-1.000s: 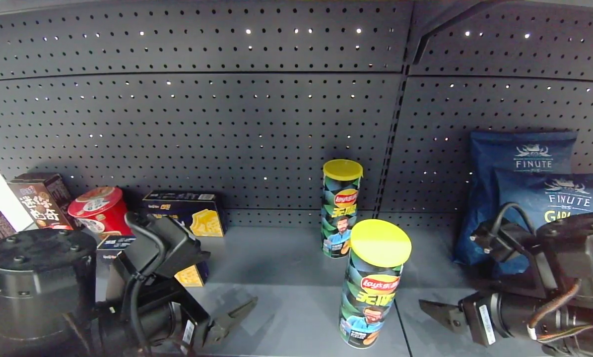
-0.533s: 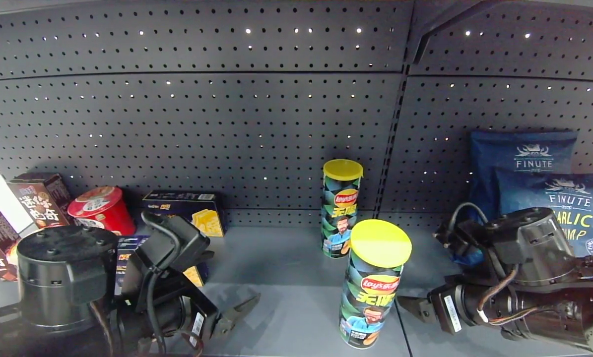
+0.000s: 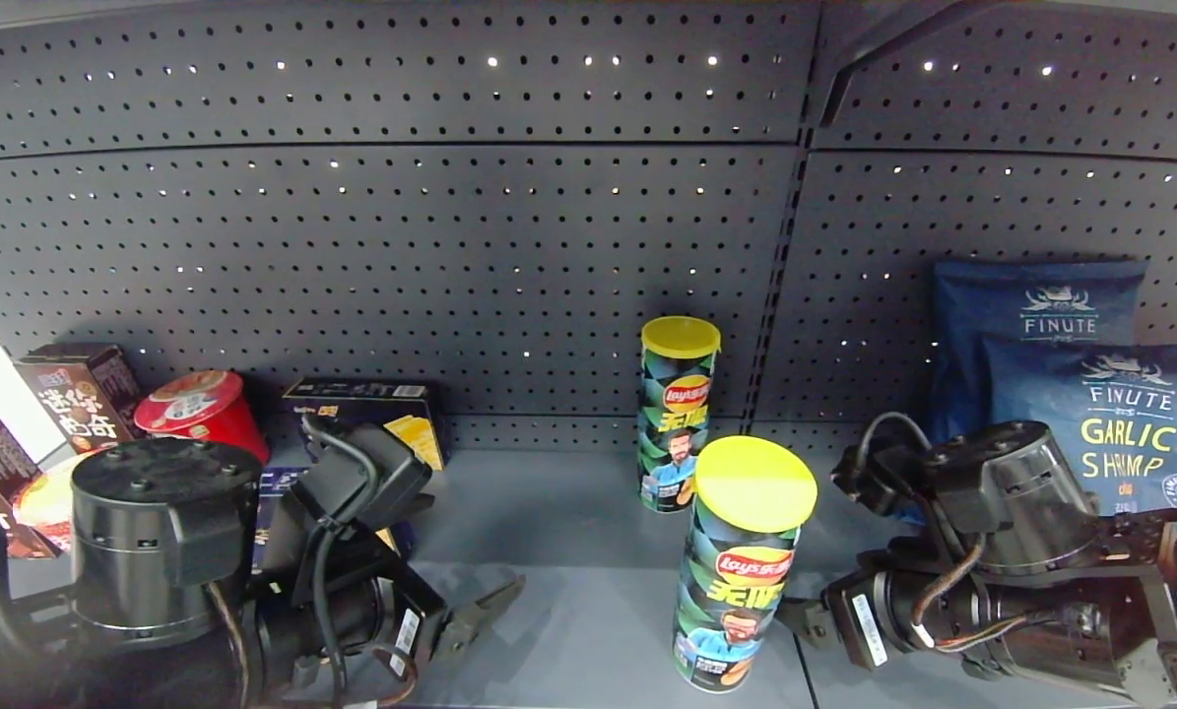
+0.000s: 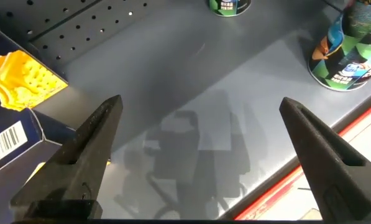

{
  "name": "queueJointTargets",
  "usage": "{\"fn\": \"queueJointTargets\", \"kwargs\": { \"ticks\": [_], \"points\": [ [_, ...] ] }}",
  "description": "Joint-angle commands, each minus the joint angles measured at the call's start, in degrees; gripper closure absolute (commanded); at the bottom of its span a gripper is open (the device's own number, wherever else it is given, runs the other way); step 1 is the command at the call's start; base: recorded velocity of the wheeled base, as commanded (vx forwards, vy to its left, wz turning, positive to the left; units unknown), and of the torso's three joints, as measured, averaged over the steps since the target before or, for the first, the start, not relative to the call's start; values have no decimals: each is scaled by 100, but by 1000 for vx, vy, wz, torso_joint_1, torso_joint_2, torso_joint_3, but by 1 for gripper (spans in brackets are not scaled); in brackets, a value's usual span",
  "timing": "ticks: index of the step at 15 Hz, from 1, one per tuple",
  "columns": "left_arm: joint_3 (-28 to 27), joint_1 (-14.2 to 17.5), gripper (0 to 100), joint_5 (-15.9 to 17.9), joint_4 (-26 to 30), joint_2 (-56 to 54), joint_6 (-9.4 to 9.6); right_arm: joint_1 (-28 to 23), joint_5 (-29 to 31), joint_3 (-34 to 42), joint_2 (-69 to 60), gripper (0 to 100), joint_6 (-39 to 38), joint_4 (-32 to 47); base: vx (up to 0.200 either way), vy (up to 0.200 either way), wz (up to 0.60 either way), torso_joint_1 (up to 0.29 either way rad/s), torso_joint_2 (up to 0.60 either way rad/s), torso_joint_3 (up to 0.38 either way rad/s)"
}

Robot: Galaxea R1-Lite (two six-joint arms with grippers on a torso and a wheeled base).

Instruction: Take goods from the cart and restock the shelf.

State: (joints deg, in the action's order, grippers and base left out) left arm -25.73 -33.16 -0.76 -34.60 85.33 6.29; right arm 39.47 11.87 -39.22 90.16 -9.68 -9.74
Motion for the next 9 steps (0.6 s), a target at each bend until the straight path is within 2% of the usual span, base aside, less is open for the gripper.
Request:
{"fn": "queueJointTargets", "kwargs": {
  "ticks": [1, 9],
  "points": [
    [-37, -6, 0, -4, -3, 80, 4, 8, -1, -25, 37, 0, 1, -2, 0, 0, 0, 0, 0, 0],
    [-46, 2, 0, 32, -3, 97, 4, 60, -1, -227, 256, 0, 1, -10, 0, 0, 0, 0, 0, 0]
  ]
}}
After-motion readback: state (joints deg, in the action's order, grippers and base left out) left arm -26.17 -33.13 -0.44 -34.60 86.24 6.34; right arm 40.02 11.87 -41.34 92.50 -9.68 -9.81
